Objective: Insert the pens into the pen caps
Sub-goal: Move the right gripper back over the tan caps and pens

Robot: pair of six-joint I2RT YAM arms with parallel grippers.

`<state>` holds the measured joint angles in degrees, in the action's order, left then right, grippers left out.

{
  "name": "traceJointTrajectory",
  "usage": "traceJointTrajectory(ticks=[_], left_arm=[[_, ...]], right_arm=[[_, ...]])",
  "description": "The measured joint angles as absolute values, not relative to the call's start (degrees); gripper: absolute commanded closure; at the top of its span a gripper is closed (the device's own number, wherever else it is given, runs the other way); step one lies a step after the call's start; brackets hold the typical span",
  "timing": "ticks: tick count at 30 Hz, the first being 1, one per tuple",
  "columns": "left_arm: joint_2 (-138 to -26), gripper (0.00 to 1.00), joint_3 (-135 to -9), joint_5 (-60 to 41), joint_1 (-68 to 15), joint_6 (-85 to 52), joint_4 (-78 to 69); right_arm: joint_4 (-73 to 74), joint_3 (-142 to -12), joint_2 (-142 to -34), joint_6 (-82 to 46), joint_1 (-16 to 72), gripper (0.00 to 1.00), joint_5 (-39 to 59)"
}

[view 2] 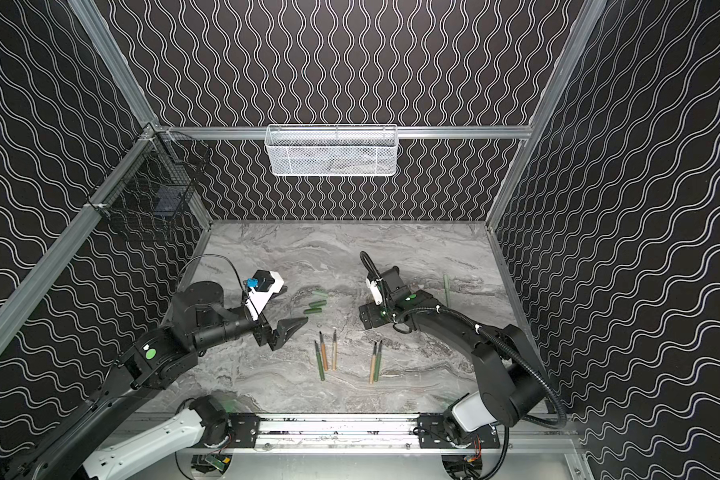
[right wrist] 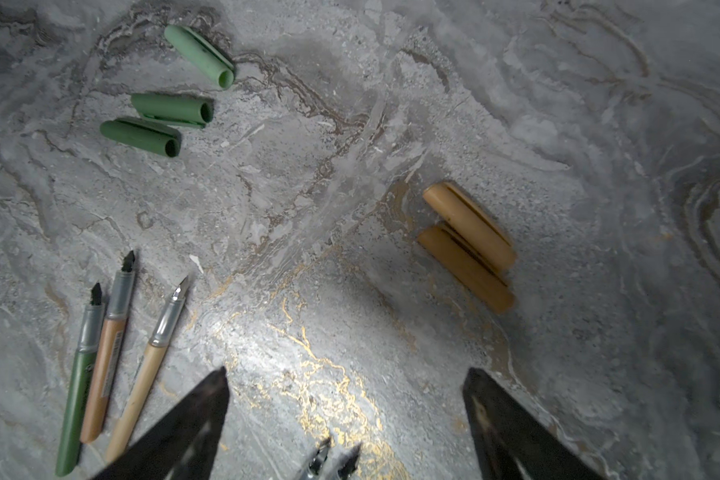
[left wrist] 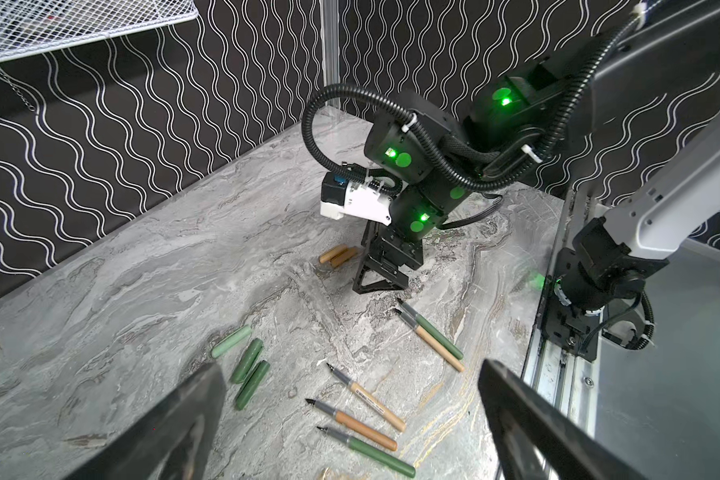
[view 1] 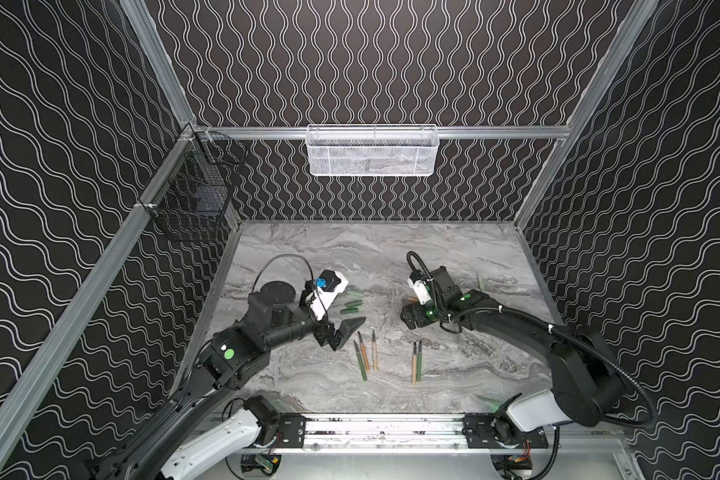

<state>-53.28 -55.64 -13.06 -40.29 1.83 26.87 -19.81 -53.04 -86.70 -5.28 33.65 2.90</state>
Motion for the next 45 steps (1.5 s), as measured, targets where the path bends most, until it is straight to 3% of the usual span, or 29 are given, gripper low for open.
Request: traceJointTrajectory(ticks=[27, 38, 45], left_arm=[[-50.1, 0.01, -54.8, -12.4, -40.2, 1.8, 28.0], [-50.5, 0.01, -54.8, -12.7, -39.9, 1.8, 28.0], [-50.7, 0.01, -54.8, -12.9, -39.7, 1.8, 28.0]], right_arm=[[-23.7, -60.6, -100.7, 0.1, 27.8, 0.18, 3.2], [-23.7, -59.9, -100.0, 0.9, 28.2, 0.26, 6.0], [-24.1, -58.5, -95.0, -0.1, 29.7, 0.18, 6.2]])
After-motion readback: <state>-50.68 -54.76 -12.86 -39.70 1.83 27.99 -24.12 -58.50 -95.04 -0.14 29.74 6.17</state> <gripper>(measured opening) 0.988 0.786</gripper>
